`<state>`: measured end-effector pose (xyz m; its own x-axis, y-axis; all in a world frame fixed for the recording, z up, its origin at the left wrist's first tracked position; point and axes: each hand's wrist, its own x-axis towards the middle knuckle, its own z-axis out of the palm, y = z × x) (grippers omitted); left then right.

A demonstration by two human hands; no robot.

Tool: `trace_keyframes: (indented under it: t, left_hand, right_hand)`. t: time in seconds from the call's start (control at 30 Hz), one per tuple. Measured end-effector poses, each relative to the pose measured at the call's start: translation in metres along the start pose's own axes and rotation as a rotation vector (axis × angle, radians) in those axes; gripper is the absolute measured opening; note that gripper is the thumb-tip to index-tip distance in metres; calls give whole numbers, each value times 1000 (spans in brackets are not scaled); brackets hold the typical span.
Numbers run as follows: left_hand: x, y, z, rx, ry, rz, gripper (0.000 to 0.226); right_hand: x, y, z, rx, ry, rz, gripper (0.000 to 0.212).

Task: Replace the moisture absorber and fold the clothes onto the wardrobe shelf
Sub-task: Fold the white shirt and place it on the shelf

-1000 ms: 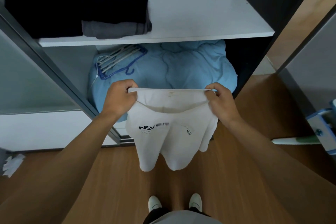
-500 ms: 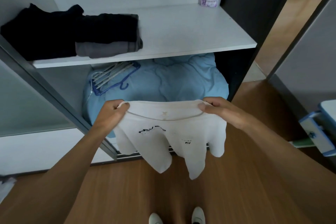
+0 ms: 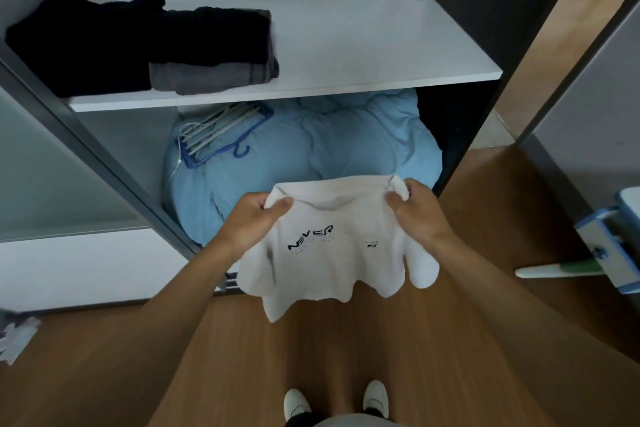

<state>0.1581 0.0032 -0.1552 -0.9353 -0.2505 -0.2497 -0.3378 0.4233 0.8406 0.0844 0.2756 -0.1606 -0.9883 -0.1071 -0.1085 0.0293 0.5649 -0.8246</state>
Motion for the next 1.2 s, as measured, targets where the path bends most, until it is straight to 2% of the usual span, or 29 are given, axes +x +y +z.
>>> trace_keyframes:
  t: [0.1,0.23,0.33,0.47,0.57,0.7,0.8,0.93,1.0,1.07,1.1,1.13,1.2]
  left_hand:
    - [-10,13,32,-127,-27,-81,57]
    - [-17,28,55,-168,-142,-119,37]
    - [-19,33,55,-200,-223,-102,36]
    - [-21,35,53,-241,-187,-81,35]
    - [-24,33,50,-255,-177,-38,31]
    - [-25,30,34,-221,-281,37,26]
    - [-26,29,29,-249,-340,90,29]
    - [-27,33,31,-158,-277,157,30]
    - [-27,36,29,-70,-295,215,24]
    - [-28,40,27,1,-349,291,15]
    - [-28,43,26,33,-374,327,14]
    - [-28,45,26,64,-383,352,14]
    - [-29,46,24,100,-364,381,17]
  right_hand:
    - [-18,-14,30,-10,-72,35,10]
    - [-34,-34,54,171,-204,62,10]
    - [-39,-40,57,271,-270,17,14]
    - [-44,-41,57,244,-286,-60,12]
    - [-45,-43,57,270,-327,-47,12]
    - [-45,-42,48,201,-444,-127,37]
    - [-43,-43,38,112,-428,-256,45]
    - [-38,-43,31,-40,-249,-425,28]
    - [-36,-48,26,-84,-238,-493,44]
    - [-31,-54,20,-151,-338,-523,66]
    - [-28,-56,18,-177,-396,-504,69]
    - [-25,-57,16,-198,-438,-468,65]
    - [-22,-58,15,-227,-474,-399,37]
